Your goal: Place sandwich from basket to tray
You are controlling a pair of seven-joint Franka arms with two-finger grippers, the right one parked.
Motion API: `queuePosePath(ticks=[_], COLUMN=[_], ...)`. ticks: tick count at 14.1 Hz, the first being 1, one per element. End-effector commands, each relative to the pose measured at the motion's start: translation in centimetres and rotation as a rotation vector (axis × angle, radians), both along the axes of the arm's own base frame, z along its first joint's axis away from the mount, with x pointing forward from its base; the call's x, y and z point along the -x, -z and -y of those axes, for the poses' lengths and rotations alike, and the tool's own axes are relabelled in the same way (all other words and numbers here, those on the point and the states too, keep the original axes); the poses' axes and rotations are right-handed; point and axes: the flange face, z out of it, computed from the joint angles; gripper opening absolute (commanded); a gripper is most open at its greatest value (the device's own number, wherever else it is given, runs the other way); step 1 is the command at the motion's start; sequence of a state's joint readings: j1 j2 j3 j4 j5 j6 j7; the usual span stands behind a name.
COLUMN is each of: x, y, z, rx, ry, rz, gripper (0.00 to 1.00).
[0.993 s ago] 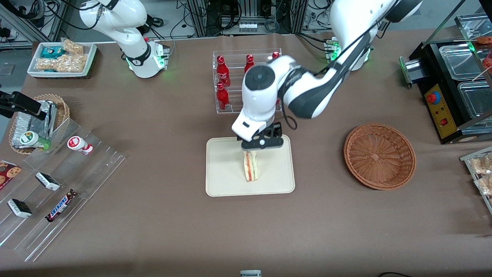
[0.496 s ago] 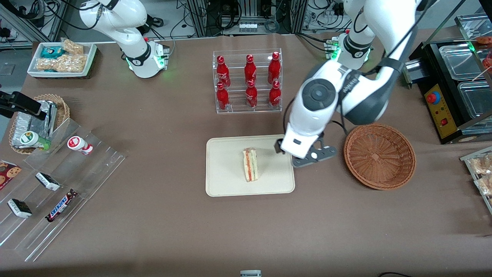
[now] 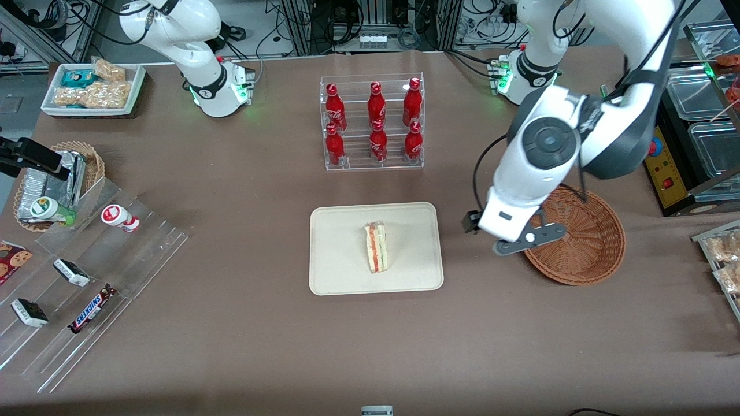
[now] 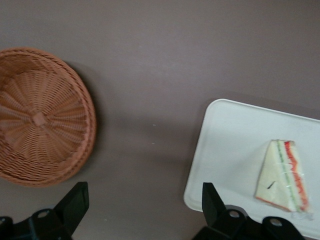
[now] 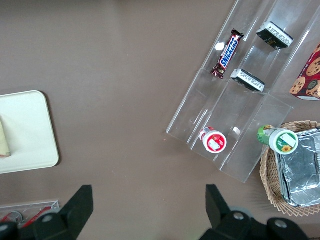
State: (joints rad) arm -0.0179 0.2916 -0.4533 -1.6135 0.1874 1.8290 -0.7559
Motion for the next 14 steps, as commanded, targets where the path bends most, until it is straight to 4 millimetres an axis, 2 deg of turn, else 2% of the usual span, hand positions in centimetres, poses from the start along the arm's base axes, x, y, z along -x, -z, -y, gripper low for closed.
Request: queuePosePath(ticks=[1, 5, 7, 8, 11, 13, 14], x=[2.1, 3.0, 3.3, 3.6, 3.3, 2.3, 2.0], y=[-2.0, -5.7, -7.4, -8.5, -12.6, -14.9, -15.0], z=[-3.9, -11.4, -16.0, -17.4, -19.5, -20.3, -20.4], rx=[0.021, 0.056, 0.084, 0.090, 0.098, 0.091, 0.093], ry=[0.028, 0.144, 0.213, 0.273, 0.391, 0.392, 0.377], rz=[-0.015, -0.044, -0.067, -0.089, -0.096, -0.047, -0.043], gripper=[1.00, 1.00, 1.00, 1.00, 1.00, 1.00, 1.00])
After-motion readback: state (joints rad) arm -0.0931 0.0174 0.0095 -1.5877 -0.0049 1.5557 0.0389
